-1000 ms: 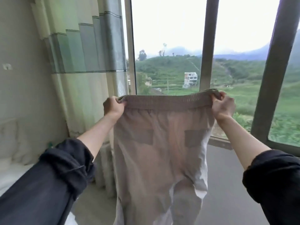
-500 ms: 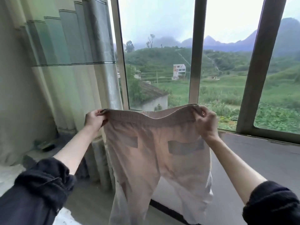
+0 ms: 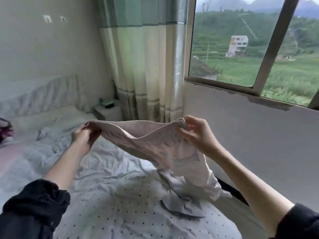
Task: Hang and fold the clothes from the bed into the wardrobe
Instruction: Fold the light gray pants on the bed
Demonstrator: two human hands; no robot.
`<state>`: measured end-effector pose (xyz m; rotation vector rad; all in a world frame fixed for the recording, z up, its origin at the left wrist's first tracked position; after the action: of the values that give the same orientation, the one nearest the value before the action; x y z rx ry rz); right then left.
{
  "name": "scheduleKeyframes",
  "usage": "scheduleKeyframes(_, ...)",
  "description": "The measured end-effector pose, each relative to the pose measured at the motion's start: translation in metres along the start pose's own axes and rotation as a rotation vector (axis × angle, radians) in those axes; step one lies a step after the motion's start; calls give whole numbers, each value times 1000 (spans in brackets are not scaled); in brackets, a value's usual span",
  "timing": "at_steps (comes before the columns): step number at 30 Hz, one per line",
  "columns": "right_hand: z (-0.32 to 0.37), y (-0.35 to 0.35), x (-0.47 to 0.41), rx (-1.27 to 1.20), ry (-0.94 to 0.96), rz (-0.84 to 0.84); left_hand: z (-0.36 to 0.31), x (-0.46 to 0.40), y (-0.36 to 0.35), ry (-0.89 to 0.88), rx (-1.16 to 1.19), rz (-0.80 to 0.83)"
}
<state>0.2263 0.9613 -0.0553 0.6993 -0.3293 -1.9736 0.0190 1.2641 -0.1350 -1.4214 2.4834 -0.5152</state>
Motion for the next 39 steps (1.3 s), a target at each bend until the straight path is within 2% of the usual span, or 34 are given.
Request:
scheduleKeyframes(3, 38, -103, 25, -31, -35, 238, -9, 53, 110, 13, 32, -96)
scheduleKeyframes(5, 52, -163, 43, 72, -12, 424, -10, 81, 166, 37, 10, -141)
scheduleKeyframes(6, 65, -215, 58, 122, 2, 542, -15, 115, 211, 55, 3, -190)
scheduleKeyframes(7, 63, -226, 66, 201, 0, 592, -5, 120, 216, 69, 7, -174)
scheduleKeyframes(11, 69, -357, 123, 375, 56, 898, 33, 207, 310, 185, 25, -312)
scheduleKeyframes(14, 68, -409, 153, 408, 59, 1035, 45, 236, 352, 178, 94, -345)
scheduleKeyframes(18, 88, -441, 164, 267, 120, 1069, 20, 240, 382, 87, 121, -377)
scheduleKeyframes(21, 93, -476, 176, 217, 129, 1173, 12, 237, 408, 75, 158, -407)
scheduleKeyframes(24, 65, -519, 204, 256, -15, 1468, 45, 255, 431, 256, 94, -441)
scheduleKeyframes(26, 44, -542, 223, 274, -119, 1611, 95, 285, 449, 481, 45, -470)
scheduleKeyframes(28, 26, -551, 223, 291, -182, 1588, 139, 319, 459, 669, -28, -519)
scheduleKeyframes(31, 1, -556, 205, 306, -255, 1415, 172, 351, 456, 800, -146, -582)
scheduleKeyframes(34, -25, -565, 190, 322, -302, 1291, 190, 356, 435, 861, -364, -569)
scheduleKeyframes(37, -43, -574, 184, 363, -292, 1279, 194, 347, 407, 856, -650, -507)
scheduleKeyframes(39, -48, -579, 185, 386, -274, 1300, 196, 342, 396, 824, -686, -515)
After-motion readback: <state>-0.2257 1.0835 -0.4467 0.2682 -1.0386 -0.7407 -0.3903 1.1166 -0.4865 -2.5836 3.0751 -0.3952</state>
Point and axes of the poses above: each hand's wrist, its own x-axis away from the middle knuckle, its own y-axis out of the back of the hand, z = x × y, the point moved 6 cm from there along -x, towards the middle knuckle, and after that the axes turned 15 degrees about z, right-handed, at the moved point
